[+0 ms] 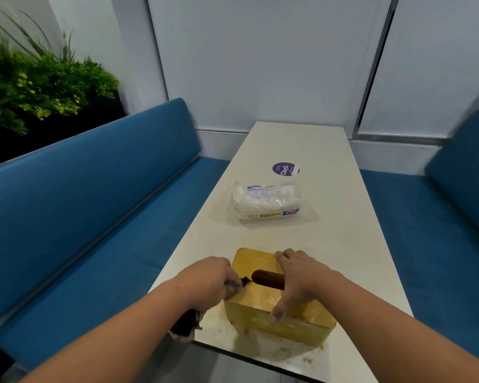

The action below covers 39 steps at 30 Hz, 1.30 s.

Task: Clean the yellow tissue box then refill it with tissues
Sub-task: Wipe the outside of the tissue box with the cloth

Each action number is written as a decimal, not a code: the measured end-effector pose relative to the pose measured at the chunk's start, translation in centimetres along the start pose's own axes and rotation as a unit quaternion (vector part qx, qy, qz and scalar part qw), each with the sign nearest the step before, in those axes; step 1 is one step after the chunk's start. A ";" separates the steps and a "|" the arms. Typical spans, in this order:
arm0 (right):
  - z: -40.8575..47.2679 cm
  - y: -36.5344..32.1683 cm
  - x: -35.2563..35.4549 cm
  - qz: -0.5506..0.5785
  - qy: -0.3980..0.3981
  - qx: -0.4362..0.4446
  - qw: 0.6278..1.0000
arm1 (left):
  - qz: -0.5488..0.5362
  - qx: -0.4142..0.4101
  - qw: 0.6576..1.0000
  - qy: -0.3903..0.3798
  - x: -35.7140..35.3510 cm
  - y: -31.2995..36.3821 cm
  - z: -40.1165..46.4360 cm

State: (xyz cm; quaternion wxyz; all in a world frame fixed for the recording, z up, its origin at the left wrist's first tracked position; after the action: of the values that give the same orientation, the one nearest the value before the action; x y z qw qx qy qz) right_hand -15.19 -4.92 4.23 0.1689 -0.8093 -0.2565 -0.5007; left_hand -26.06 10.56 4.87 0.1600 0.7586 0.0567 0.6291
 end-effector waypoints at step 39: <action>0.0 0.1 -0.1 0.004 0.015 0.003 1.000 | 0.065 -0.040 0.997 -0.014 -0.9 3.8 2.5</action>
State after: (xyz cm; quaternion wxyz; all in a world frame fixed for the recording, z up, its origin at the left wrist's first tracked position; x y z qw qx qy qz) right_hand -15.16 -5.06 4.19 0.1767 -0.8023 -0.2524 -0.5113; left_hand -24.26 6.24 4.81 0.1493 0.7627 -0.0202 0.6290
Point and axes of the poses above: each hand's wrist, its own z-axis towards the middle knuckle, its own x-axis out of the back of the hand, y = z × x, the point moved 4 cm from there along z, towards the middle knuckle, and after that the axes turned 13 degrees about -x, right-handed, at the moved point
